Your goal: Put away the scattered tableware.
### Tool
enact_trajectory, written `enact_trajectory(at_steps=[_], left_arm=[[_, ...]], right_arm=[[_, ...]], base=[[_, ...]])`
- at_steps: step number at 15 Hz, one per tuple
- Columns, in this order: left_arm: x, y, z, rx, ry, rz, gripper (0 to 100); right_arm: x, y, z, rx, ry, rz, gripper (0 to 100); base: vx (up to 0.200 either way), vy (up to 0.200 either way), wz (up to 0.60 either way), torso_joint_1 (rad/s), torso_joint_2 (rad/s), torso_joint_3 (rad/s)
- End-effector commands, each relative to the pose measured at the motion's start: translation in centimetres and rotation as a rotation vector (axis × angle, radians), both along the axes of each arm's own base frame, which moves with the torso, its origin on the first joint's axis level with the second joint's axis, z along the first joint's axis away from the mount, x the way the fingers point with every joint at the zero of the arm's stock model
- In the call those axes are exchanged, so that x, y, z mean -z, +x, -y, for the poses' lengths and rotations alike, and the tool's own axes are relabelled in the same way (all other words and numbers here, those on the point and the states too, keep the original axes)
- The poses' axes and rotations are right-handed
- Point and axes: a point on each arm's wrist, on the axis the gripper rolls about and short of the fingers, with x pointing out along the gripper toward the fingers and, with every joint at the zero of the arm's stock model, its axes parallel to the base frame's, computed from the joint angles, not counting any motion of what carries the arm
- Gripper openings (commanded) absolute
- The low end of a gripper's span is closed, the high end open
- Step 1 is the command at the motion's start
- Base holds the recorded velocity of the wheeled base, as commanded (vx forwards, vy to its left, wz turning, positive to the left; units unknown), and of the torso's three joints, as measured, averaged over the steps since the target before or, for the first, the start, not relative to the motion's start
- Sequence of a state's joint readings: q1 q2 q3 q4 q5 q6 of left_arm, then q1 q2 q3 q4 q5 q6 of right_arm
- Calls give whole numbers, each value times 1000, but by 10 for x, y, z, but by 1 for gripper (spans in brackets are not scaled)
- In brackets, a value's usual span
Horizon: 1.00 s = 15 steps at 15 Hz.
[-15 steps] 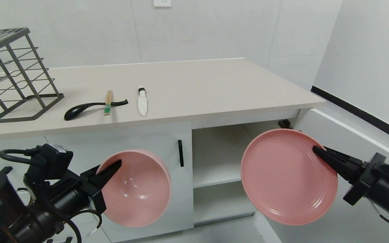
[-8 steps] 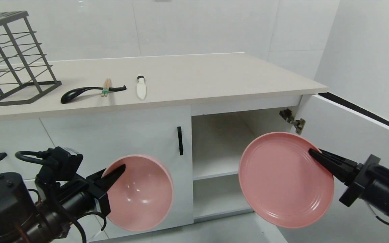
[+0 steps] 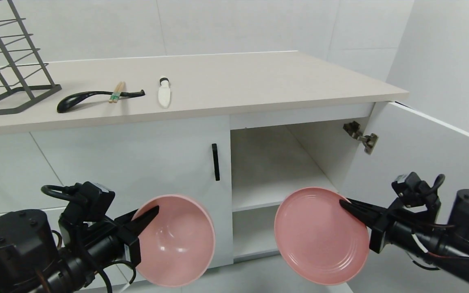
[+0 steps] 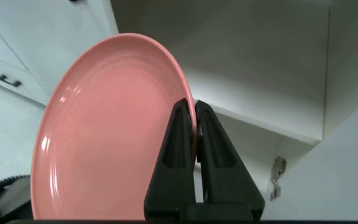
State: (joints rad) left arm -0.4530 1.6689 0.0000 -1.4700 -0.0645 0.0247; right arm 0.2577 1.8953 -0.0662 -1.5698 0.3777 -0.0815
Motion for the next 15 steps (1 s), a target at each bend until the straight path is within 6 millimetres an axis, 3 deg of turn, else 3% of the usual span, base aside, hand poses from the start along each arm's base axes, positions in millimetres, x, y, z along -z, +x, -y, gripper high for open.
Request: enact_trajectory(at_steps=[1, 5, 7, 14, 15], left_arm=[[4, 1, 2, 9, 9, -18, 0], [6, -1, 3, -6, 28, -45, 0], [6, -3, 7, 17, 29, -44, 0], [5, -8, 13, 57, 28, -39, 0], [5, -10, 11, 42, 39, -53, 0]], right_arm=[[16, 12, -4, -3, -15, -52, 0], [32, 11, -6, -13, -42, -120, 0], [34, 11, -14, -13, -80, -102, 0], [43, 74, -31, 76, 26, -38, 0], [53, 83, -33, 79, 25, -52, 0]], base=[[0, 0, 0, 0, 0, 0], [150, 0, 0, -5, -2, 30], [0, 0, 0, 0, 0, 0], [0, 0, 0, 0, 0, 0], [200, 0, 0, 2, 7, 2]])
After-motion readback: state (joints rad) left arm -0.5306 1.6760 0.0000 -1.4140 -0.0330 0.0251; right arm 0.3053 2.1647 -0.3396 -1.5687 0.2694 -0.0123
